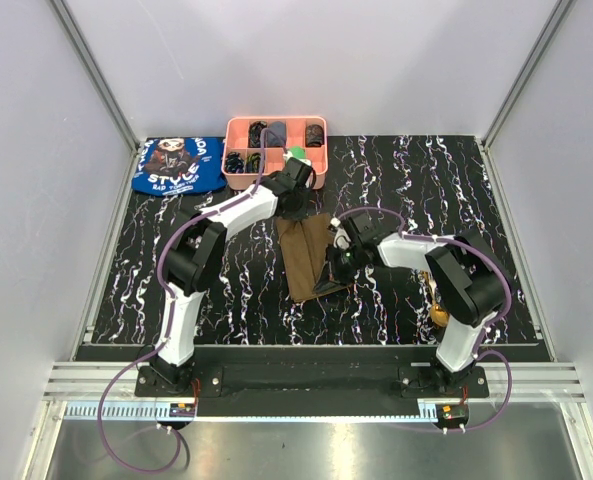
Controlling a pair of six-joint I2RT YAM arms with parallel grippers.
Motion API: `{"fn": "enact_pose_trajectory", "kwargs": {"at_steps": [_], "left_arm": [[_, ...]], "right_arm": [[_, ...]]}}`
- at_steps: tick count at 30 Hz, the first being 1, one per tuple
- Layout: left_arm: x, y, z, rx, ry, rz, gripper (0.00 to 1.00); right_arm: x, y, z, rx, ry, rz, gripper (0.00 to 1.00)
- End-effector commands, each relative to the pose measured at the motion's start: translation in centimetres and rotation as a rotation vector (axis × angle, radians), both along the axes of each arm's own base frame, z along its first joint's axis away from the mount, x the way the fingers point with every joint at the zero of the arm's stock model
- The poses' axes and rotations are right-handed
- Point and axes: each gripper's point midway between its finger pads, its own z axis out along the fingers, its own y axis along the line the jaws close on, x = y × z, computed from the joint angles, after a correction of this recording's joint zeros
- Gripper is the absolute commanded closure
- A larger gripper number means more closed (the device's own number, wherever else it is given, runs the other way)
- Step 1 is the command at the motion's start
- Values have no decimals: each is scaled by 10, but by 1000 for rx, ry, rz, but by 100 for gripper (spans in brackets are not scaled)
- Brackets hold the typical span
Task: Fold the napkin into a case and place the utensils inside
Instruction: Smooth out the 2/3-rectangle-folded napkin at the center of the board.
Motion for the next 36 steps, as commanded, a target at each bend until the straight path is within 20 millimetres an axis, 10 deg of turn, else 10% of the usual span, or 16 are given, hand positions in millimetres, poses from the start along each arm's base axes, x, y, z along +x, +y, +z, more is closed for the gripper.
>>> {"fn": "enact_pose_trajectory", "kwargs": {"at_steps": [1, 21, 28, 36], "left_arm": [[27, -4, 24, -80, -104, 194, 100], [43, -2, 8, -66, -156, 414, 94], [21, -17, 70, -181, -144, 285, 60], [-27, -11, 113, -258, -102, 174, 55]], "right_arm": [[-10, -9, 5, -19, -33, -28, 100], [12, -22, -17, -142, -104, -68, 100], [22, -21, -1, -131, -120, -81, 82], [30, -34, 41, -114, -166, -115, 51]]}}
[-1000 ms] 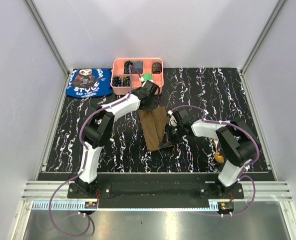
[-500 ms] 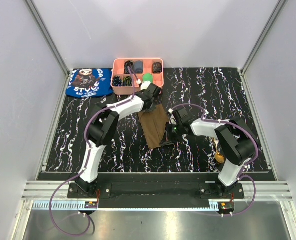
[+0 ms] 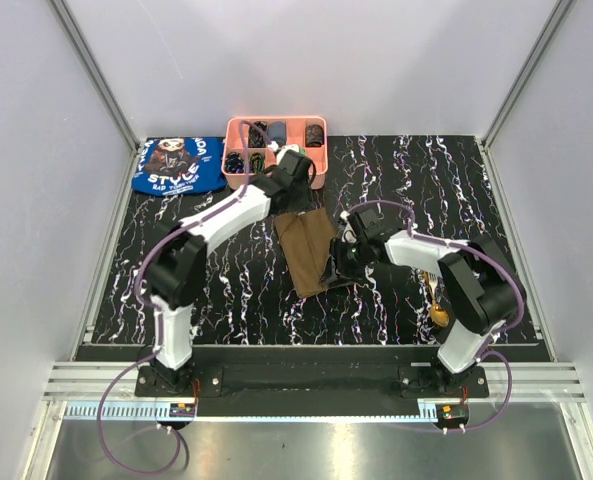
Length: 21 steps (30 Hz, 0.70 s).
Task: Fold the napkin into a case and place the utensils inside
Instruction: Smooth out the 2/3-rectangle-folded napkin at the center of the board, then pick up the 2/3-rectangle-folded napkin from the center of the board.
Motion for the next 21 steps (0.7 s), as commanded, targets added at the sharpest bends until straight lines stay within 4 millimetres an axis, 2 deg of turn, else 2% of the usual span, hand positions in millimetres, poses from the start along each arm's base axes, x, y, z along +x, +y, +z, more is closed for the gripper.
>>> {"fn": "enact_pose_trajectory", "kwargs": {"at_steps": [1, 2, 3, 4, 6, 7, 8, 9, 10, 12, 13, 16, 17, 18, 20, 21], "left_arm": [[-30, 2, 48, -88, -29, -86, 55], [-36, 3, 48, -89, -25, -93, 56], [-42, 1, 54, -110, -29, -115, 58], [-52, 1, 42, -107, -2, -132, 58], [-66, -11, 42, -135, -2, -169, 60], [-81, -17, 31, -125, 18, -196, 60], [-87, -21, 28, -126, 19, -204, 60], [-91, -25, 35, -147, -6, -203, 60], [-107, -30, 25, -139, 6, -227, 60], [-117, -37, 39, -167, -55, -241, 56], [-132, -40, 31, -156, -52, -265, 53], [-156, -45, 33, -163, -89, -313, 52], [-161, -48, 41, -191, -116, -330, 51], [-169, -44, 30, -174, -106, -342, 51], [-178, -45, 33, -183, -132, -356, 50], [-183, -41, 24, -171, -120, -359, 50]], "right_arm": [[16, -13, 50, 6, -127, -16, 47], [22, -22, 52, -13, -140, -40, 43], [21, -29, 54, -33, -139, -47, 35], [25, -36, 57, -45, -164, -52, 30], [37, -52, 56, -74, -177, -89, 21], [40, -56, 51, -83, -170, -87, 18], [44, -59, 49, -81, -164, -86, 18], [54, -67, 47, -86, -166, -109, 17], [56, -69, 38, -87, -146, -92, 15], [65, -70, 35, -70, -142, -73, 16], [65, -70, 25, -77, -124, -51, 17], [65, -66, 16, -62, -101, -39, 23], [61, -66, 10, -59, -85, -42, 29], [63, -64, 10, -45, -88, -56, 32], [55, -61, 4, -16, -66, -55, 40], [56, -58, 3, 5, -68, -59, 44]]}}
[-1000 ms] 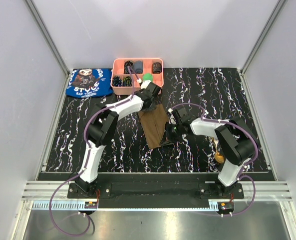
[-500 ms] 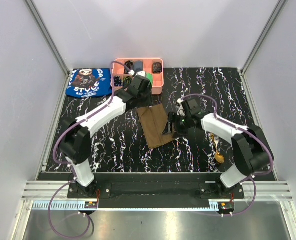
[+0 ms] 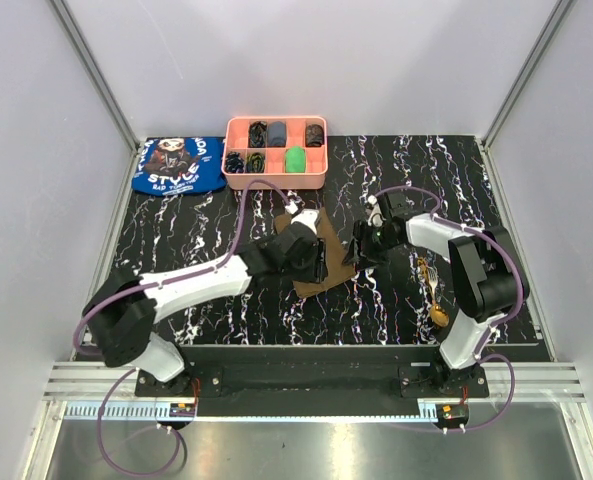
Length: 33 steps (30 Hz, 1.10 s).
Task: Fold the napkin into a case and place the utensils inside
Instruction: Pick up the 2/3-rectangle-folded napkin from the center of the board.
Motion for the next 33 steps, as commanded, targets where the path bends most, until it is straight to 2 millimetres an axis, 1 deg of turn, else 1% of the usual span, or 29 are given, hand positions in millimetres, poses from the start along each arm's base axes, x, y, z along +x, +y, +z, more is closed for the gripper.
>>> {"fn": "enact_pose_trajectory", "kwargs": {"at_steps": [1, 2, 3, 4, 5, 6, 7, 8, 9, 10, 11, 12, 13, 14, 15, 16, 17, 18, 19, 20, 21, 22, 23, 24, 25, 27, 28, 30, 33], "left_arm": [[4, -7, 28, -108, -124, 13, 49], [1, -8, 30, -117, -132, 7, 48], [-3, -6, 25, -109, -132, 5, 46], [-9, -8, 25, -106, -139, -10, 46], [-9, -7, 26, -95, -160, 1, 43], [-17, -11, 27, -88, -172, -17, 43], [-19, -12, 26, -74, -186, -18, 42], [-18, -12, 23, -45, -208, -9, 42], [-25, -18, 24, -38, -222, -27, 42], [-27, -20, 23, -21, -233, -29, 42], [-27, -20, 16, 19, -252, -25, 42], [-34, -28, 17, 27, -266, -48, 42], [-36, -30, 15, 48, -280, -53, 42], [-35, -28, 3, 114, -292, -54, 42], [-38, -35, 6, 128, -304, -65, 42], [-40, -32, -1, 179, -299, -68, 41], [-38, -31, -13, 238, -302, -65, 41], [-38, -39, -9, 238, -308, -71, 42], [-39, -40, -13, 258, -306, -80, 41], [-38, -41, -21, 290, -309, -86, 41], [-37, -47, -19, 293, -316, -90, 41], [-36, -48, -21, 309, -318, -93, 41], [-35, -50, -30, 334, -313, -101, 41], [-33, -55, -28, 334, -319, -103, 41], [-32, -56, -38, 362, -313, -108, 42], [-27, -60, -39, 376, -320, -97, 43], [-27, -58, -48, 407, -314, -92, 44], [-26, -59, -54, 417, -309, -91, 45], [-27, -62, -69, 441, -294, -101, 50]], "right_arm": [[-3, 16, 4, 104, -19, 33, 47], [-10, 16, -2, 109, 2, 29, 51], [-10, 18, 0, 128, 1, 16, 65], [-14, 21, 0, 153, 15, 16, 72], [-26, 20, -5, 167, 43, 9, 79], [-26, 26, 2, 205, 34, -14, 83], [-32, 29, 4, 226, 48, -24, 84], [-47, 35, 0, 236, 68, -15, 85], [-51, 42, 9, 266, 72, -35, 84], [-60, 48, 14, 292, 82, -27, 83], [-70, 52, 14, 307, 94, -26, 79], [-72, 53, 27, 334, 93, -55, 71], [-69, 46, 31, 327, 78, -90, 52], [-71, 34, 29, 304, 92, -140, 41], [-63, 24, 43, 284, 20, -189, 32], [-61, 14, 45, 247, -3, -221, 18], [-65, 2, 48, 183, 13, -251, 13], [-55, -17, 53, 107, -56, -295, 8], [-54, -26, 56, 76, -69, -306, 4], [-53, -35, 60, 44, -67, -326, 3], [-50, -42, 61, 26, -83, -337, 3], [-46, -51, 61, 25, -80, -360, 3], [-46, -54, 59, 25, -71, -366, 3], [-46, -55, 56, 32, -56, -358, 3], [-45, -59, 55, 35, -51, -367, 3], [-46, -59, 50, 34, -37, -346, 3], [-46, -59, 49, 32, -33, -345, 4], [-45, -61, 44, 17, -29, -341, 4], [-42, -62, 41, -1, -36, -330, 5]]}}
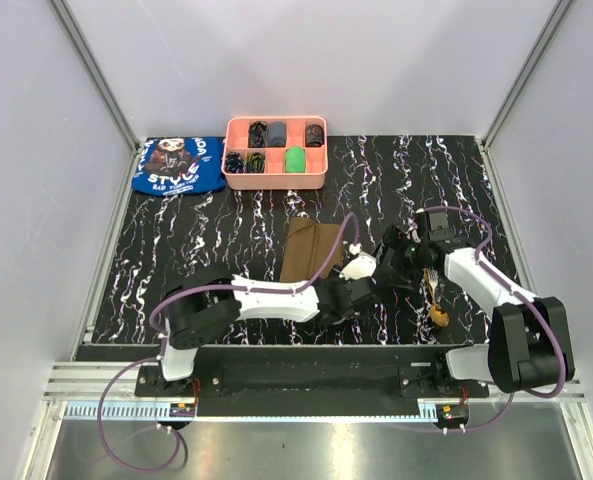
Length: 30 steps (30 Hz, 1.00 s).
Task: Fold the napkin into a case and place the utensils inside
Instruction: Pick up the 2/3-rectangle-folded napkin from the center of the board.
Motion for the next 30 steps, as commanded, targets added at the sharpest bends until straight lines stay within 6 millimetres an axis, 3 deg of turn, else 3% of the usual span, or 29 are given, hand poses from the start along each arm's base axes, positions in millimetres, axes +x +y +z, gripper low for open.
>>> {"fn": "enact_pose_trajectory", "kwargs": {"at_steps": [1, 4, 5, 8, 9, 10, 12, 17, 23, 30], "left_arm": [[9, -7, -4, 20, -37, 19, 52], [9, -7, -11, 40, -30, 21, 67], [8, -7, -12, 41, -29, 23, 77], [6, 2, -4, 7, -20, 50, 93], [4, -3, 13, -60, -18, 47, 94], [2, 3, 12, -69, -4, 45, 96], [-3, -3, 35, -174, 14, 37, 98], [-10, 8, 57, -282, 42, 47, 100], [-10, 14, 62, -316, 61, 63, 100], [-12, 13, 64, -338, 75, 69, 100]], "right_arm": [[7, -6, -1, -49, -22, 28, 5], [13, -5, -3, -56, -36, 47, 5], [14, 0, -4, -32, -33, 65, 5], [22, 15, -4, 48, -42, 128, 4], [29, 20, -2, 70, -62, 141, 4], [30, 24, -7, 87, -45, 150, 4], [39, 32, -2, 134, -79, 168, 3], [55, 47, 6, 234, -104, 162, 2], [62, 63, 12, 305, -122, 151, 4], [65, 82, -9, 358, -91, 146, 11]]}}
